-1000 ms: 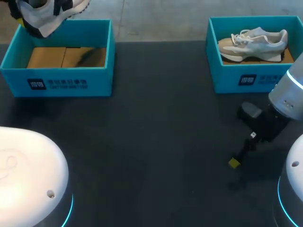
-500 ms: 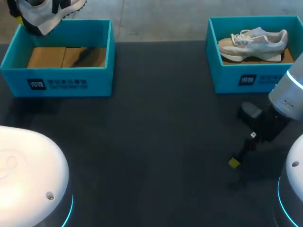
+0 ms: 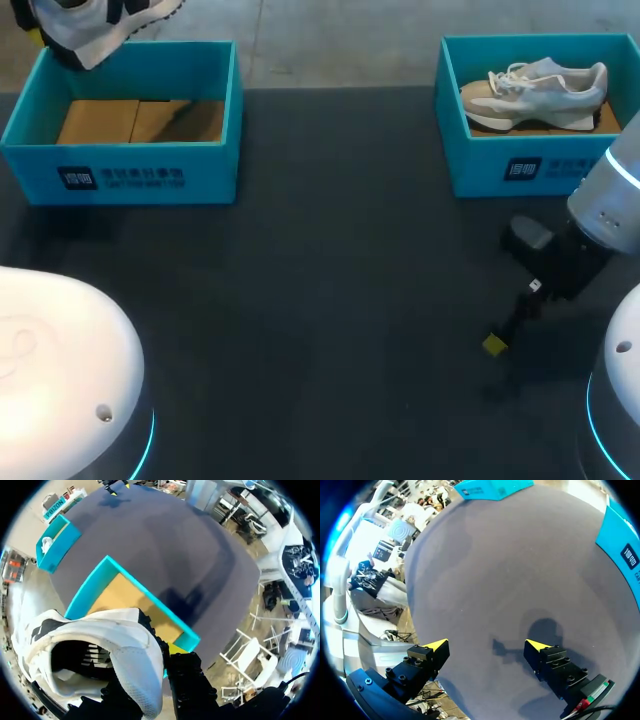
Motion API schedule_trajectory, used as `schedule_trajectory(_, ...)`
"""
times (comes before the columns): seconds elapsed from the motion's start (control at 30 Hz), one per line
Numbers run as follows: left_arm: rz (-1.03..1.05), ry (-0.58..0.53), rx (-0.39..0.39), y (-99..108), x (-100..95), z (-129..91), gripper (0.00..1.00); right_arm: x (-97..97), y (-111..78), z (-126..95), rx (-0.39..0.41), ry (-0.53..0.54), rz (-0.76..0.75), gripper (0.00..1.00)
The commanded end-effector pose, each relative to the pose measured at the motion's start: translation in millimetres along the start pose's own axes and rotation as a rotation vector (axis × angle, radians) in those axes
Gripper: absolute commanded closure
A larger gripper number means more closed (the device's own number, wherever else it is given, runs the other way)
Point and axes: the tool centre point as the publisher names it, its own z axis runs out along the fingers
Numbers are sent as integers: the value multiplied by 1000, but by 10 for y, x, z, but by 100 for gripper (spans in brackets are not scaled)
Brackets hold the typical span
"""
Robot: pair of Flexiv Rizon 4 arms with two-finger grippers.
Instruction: Take the shoe out of the shoebox, open the shoe tongue, remove and reinsert the insole, then place the shoe into the shoebox
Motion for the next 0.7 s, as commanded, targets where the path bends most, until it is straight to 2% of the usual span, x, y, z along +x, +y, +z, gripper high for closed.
schedule_trajectory(0.03,19,-10,-6,93,40,-30,100,11,-2,6,1,-4,1,0)
schedule_trajectory(0.17,111,-20,-55,182,54,-35,100,11,-2,6,1,-4,1,0)
schedule_trajectory(0.33,265,-38,-77,296,120,-30,100,11,-2,6,1,-4,1,0)
schedule_trajectory(0.37,259,-36,-96,314,134,-16,100,11,-2,6,1,-4,1,0)
schedule_trajectory(0.43,357,-41,-80,366,153,18,100,11,-2,6,1,-4,1,0)
schedule_trajectory(0.5,367,-31,-113,423,172,57,100,11,-2,6,1,-4,1,0)
schedule_trajectory(0.53,428,-42,-93,449,196,73,100,11,-2,6,1,-4,1,0)
schedule_trajectory(0.63,507,-41,-113,531,245,130,100,11,-2,6,1,-4,1,0)
schedule_trajectory(0.7,543,-24,-155,579,260,177,100,11,-2,6,1,-4,1,0)
